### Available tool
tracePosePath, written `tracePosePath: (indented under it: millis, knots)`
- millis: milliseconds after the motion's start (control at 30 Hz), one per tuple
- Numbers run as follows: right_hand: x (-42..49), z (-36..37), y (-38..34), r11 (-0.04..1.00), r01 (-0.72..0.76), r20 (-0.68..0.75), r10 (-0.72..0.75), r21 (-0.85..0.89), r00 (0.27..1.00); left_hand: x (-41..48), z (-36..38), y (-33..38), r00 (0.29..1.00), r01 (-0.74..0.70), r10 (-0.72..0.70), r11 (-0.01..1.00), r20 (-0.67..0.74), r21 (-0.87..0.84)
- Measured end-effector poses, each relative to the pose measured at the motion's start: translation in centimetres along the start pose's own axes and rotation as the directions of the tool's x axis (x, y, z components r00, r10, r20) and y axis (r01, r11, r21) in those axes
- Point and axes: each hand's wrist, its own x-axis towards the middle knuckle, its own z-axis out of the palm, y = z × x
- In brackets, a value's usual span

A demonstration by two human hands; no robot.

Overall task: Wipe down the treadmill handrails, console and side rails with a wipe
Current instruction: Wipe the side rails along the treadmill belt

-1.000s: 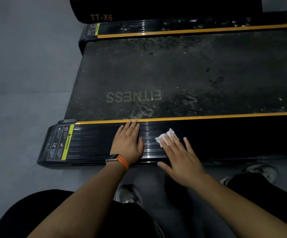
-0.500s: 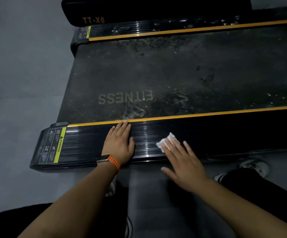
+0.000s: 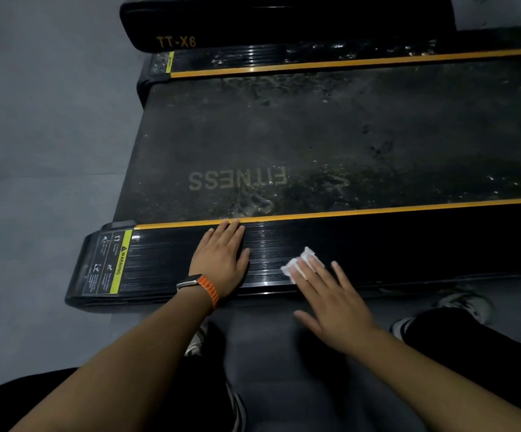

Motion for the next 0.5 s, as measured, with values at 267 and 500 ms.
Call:
tracePosePath:
  millis: [267, 500]
  knots:
    - [3.8, -0.1, -4.3, 0.996, -0.050, 0.056, 0.046, 0.069, 0.997, -0.8, 0.4, -1.0, 0.992, 0.081, -0.085, 0.996, -0.092, -0.046]
    - [3.0, -0.9, -0.5, 0.997, -0.061, 0.065, 0.058, 0.053, 0.996, -0.8, 0.3, -1.1, 0.992, 0.075, -0.080, 0.996, -0.096, -0.052]
